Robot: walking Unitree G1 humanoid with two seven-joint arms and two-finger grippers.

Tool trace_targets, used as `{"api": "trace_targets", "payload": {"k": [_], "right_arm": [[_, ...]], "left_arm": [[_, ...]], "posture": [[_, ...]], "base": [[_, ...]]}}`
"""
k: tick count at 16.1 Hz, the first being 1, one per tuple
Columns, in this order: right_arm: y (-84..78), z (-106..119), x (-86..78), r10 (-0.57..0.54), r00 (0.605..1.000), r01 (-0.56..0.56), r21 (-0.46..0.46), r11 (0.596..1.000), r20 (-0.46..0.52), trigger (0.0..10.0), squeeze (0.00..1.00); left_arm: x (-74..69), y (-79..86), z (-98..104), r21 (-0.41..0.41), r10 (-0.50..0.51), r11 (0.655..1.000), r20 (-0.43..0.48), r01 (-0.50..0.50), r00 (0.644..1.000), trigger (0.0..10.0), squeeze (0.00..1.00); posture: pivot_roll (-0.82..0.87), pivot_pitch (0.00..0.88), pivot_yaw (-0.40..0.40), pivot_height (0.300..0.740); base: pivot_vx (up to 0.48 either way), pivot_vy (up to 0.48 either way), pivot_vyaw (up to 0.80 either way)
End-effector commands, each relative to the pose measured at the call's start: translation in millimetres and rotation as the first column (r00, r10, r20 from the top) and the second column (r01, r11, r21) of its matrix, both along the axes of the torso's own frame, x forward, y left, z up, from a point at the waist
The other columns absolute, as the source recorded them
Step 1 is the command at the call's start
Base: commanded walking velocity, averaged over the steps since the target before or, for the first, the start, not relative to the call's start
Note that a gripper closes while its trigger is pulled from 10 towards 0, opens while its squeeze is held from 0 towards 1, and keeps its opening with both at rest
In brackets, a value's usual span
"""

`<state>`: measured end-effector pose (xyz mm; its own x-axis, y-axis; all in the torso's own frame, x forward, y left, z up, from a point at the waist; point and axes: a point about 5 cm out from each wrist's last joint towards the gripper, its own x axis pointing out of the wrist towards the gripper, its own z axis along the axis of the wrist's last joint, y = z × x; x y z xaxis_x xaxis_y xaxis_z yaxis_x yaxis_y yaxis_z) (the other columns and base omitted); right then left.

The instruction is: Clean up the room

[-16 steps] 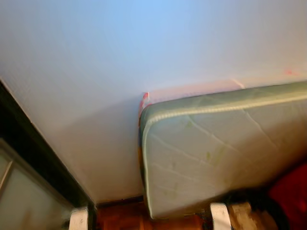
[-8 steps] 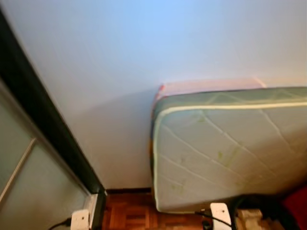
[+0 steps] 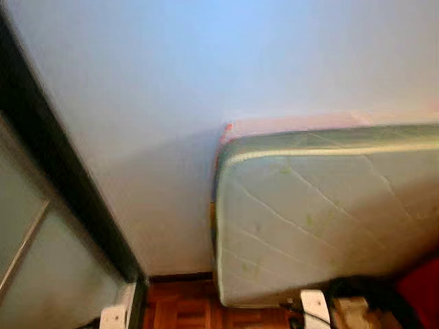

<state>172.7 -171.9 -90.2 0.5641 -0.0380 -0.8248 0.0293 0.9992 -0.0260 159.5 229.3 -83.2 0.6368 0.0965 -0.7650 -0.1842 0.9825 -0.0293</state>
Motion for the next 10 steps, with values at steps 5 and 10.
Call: {"api": "trace_targets", "payload": {"k": [5, 10], "right_arm": [[-48.4, -4.2, -27.6, -0.143, 0.988, 0.147, 0.062, 0.987, -0.067, 10.0, 0.0], [-49.5, -3.5, -26.2, -0.14, 0.988, 0.144, 0.06, 0.988, -0.067, 10.0, 0.0]], "left_arm": [[13.8, -31.8, -2.5, -0.023, -0.125, 0.992, -0.055, 0.124, 0.991, 10.0, 0.0], [14.8, -31.1, -1.9, -0.022, -0.125, 0.992, -0.052, 0.124, 0.991, 10.0, 0.0]], "posture": [[-0.04, 0.013, -0.026, 0.74], [-0.04, 0.007, -0.024, 0.74]], "base": [[0.0, -0.173, -0.78], [0.0, 0.0, -0.77]]}}
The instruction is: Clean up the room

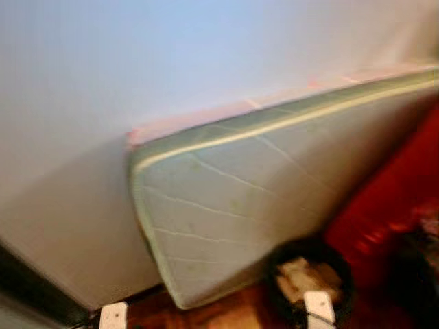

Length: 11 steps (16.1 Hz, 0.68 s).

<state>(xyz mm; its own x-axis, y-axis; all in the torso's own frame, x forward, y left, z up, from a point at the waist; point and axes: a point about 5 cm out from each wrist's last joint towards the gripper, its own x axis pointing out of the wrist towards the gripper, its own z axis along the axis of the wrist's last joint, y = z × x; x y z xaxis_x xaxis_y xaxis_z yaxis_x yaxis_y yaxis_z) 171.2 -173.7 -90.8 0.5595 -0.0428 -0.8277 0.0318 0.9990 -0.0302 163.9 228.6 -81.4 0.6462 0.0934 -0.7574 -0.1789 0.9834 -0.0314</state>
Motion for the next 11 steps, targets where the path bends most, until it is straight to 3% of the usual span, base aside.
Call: {"api": "trace_targets", "payload": {"k": [1, 11], "right_arm": [[-48.0, -2.8, -24.6, -0.137, 0.989, 0.141, 0.064, 0.988, -0.061, 10.0, 0.0], [-46.6, -2.8, -23.8, -0.134, 0.989, 0.137, 0.067, 0.988, -0.059, 10.0, 0.0]], "left_arm": [[10.3, -30.3, -3.6, -0.022, -0.121, 0.993, -0.064, 0.12, 0.991, 10.0, 0.0], [7.4, -29.2, -4.9, -0.023, -0.123, 0.992, -0.078, 0.122, 0.989, 10.0, 0.0]], "posture": [[-0.04, 0.006, -0.023, 0.74], [-0.04, 0.01, -0.026, 0.74]], "base": [[0.0, 0.0, -0.77], [0.0, 0.0, -0.77]]}}
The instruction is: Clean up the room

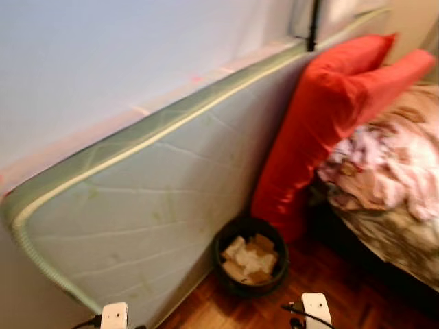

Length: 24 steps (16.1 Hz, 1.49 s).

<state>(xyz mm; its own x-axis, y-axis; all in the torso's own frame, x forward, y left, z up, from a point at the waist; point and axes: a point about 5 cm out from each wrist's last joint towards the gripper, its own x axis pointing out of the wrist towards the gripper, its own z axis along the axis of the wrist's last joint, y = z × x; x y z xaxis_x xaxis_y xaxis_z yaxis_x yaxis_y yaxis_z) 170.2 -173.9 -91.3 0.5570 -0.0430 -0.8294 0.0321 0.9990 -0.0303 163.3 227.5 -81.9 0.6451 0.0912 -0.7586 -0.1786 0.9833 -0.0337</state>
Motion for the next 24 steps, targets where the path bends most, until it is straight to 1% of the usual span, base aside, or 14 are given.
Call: {"api": "trace_targets", "payload": {"k": [1, 3, 12, 20, 24], "right_arm": [[-46.1, -2, -22.5, -0.136, 0.989, 0.139, 0.068, 0.988, -0.053, 10.0, 0.0], [-45.9, -2, -22.3, -0.139, 0.989, 0.142, 0.07, 0.987, -0.047, 10.0, 0.0], [-50.7, -1, -21.1, -0.155, 0.987, 0.157, 0.072, 0.985, -0.038, 10.0, 0.0], [-47.6, -1, -20.9, -0.159, 0.987, 0.161, 0.077, 0.984, -0.038, 10.0, 0.0], [-47.9, -1, -21.5, -0.158, 0.987, 0.16, 0.076, 0.984, -0.038, 10.0, 0.0]], "left_arm": [[7.8, -28.5, -5, -0.02, -0.125, 0.992, -0.08, 0.124, 0.989, 10.0, 0.0], [7.5, -29.3, -5, -0.019, -0.136, 0.991, -0.08, 0.135, 0.988, 10.0, 0.0], [12.5, -30.6, -3, -0.02, -0.141, 0.99, -0.06, 0.14, 0.988, 10.0, 0.0], [19.3, -32.6, 1, -0.023, -0.151, 0.988, -0.036, 0.15, 0.988, 10.0, 0.0], [20.3, -33.5, 1, -0.024, -0.151, 0.988, -0.032, 0.151, 0.988, 10.0, 0.0]], "posture": [[-0.04, 0.012, -0.026, 0.74], [-0.04, 0.013, -0.025, 0.74], [-0.04, 0.023, -0.026, 0.74], [-0.05, 0.027, -0.017, 0.74], [-0.05, 0.026, -0.019, 0.74]], "base": [[0.0, 0.0, 0.0], [0.0, 0.0, 0.0], [0.0, -0.296, 0.0], [0.0, -0.292, 0.0], [0.0, -0.293, 0.0]]}}
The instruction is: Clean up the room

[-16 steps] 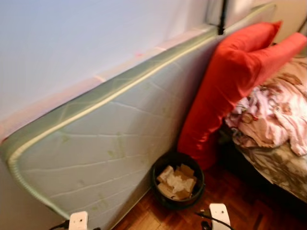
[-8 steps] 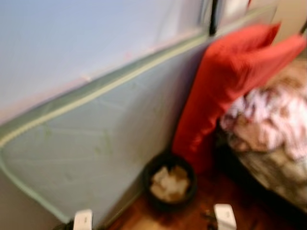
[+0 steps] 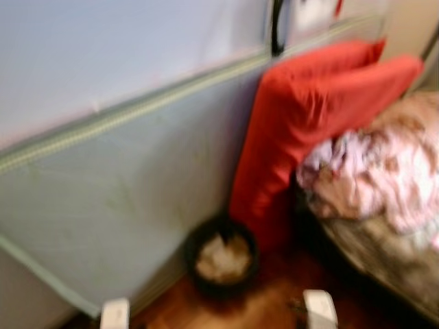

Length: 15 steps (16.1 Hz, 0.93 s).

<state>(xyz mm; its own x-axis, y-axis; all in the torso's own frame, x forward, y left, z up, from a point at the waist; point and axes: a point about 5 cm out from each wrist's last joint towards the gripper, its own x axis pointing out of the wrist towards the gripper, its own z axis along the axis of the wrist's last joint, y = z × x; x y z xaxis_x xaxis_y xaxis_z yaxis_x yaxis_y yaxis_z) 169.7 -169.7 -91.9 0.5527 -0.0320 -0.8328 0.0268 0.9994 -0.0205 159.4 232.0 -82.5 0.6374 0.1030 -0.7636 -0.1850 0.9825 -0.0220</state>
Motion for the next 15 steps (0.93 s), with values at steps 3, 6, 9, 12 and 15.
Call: {"api": "trace_targets", "payload": {"k": [3, 6, 9, 12, 15], "right_arm": [[-51.4, -0.5, -20.5, -0.158, 0.987, 0.16, 0.068, 0.985, -0.031, 10.0, 0.0], [-49.6, -0.4, -19.1, -0.153, 0.988, 0.155, 0.068, 0.986, -0.031, 10.0, 0.0], [-48.0, -0.5, -18.2, -0.149, 0.988, 0.15, 0.069, 0.986, -0.031, 10.0, 0.0], [-48.1, -0.4, -18.3, -0.146, 0.989, 0.147, 0.069, 0.987, -0.029, 10.0, 0.0], [-48.4, -0.3, -18.2, -0.143, 0.989, 0.145, 0.069, 0.987, -0.028, 10.0, 0.0]], "left_arm": [[24.8, -38.2, 2.0, -0.035, -0.157, 0.987, -0.019, 0.156, 0.987, 10.0, 0.0], [25.2, -37.9, 2.3, -0.035, -0.158, 0.987, -0.016, 0.157, 0.987, 10.0, 0.0], [26.3, -37.5, 2.9, -0.034, -0.159, 0.987, -0.013, 0.159, 0.987, 10.0, 0.0], [26.4, -36.9, 3.1, -0.032, -0.164, 0.986, -0.014, 0.163, 0.986, 10.0, 0.0], [26.5, -36.6, 3.1, -0.031, -0.164, 0.986, -0.015, 0.164, 0.986, 10.0, 0.0]], "posture": [[-0.05, 0.025, -0.02, 0.74], [-0.05, 0.022, -0.019, 0.74], [-0.05, 0.015, -0.017, 0.74], [-0.05, 0.007, -0.015, 0.74], [-0.05, 0.003, -0.015, 0.74]], "base": [[0.0, -0.294, 0.0], [0.0, -0.292, 0.0], [0.0, -0.292, 0.0], [0.0, -0.291, 0.0], [0.0, -0.294, 0.0]]}}
